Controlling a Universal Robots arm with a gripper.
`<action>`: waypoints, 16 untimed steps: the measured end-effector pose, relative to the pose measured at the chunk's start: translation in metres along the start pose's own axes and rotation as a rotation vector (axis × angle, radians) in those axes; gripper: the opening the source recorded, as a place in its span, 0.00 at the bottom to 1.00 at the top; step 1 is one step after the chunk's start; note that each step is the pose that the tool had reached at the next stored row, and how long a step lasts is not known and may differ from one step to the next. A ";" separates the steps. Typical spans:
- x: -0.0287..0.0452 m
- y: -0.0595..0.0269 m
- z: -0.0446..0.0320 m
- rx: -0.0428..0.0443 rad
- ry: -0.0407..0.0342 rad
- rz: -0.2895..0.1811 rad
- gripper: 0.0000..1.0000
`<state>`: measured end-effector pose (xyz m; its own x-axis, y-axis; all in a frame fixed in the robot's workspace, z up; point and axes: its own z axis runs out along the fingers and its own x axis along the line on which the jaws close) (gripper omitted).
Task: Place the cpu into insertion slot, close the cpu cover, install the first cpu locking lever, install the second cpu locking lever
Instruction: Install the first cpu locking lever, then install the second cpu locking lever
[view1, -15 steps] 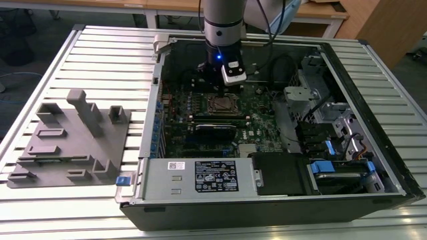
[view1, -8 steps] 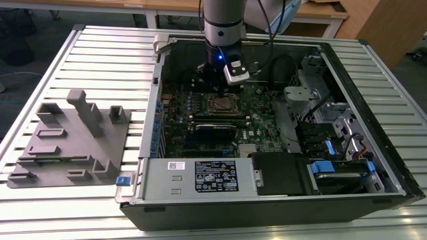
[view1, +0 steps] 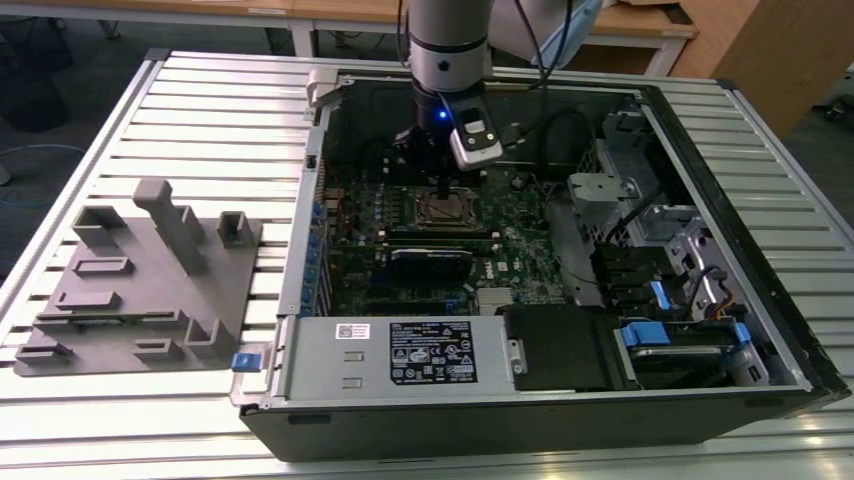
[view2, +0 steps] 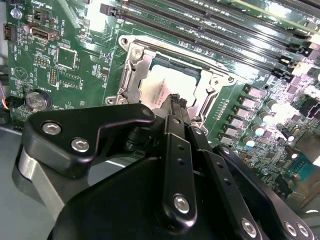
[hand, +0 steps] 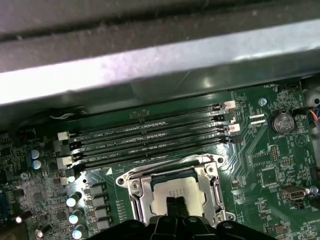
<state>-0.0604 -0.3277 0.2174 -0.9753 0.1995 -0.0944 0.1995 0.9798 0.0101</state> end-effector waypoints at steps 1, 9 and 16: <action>-0.0005 0.0001 0.0001 -0.0006 0.0001 -0.006 0.11; -0.0011 0.0001 0.0001 -0.0018 0.0006 -0.019 0.11; -0.0012 0.0000 -0.0011 -0.0009 0.0006 -0.020 0.11</action>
<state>-0.0592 -0.3278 0.2186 -0.9791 0.1804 -0.0940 0.1803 0.9836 0.0092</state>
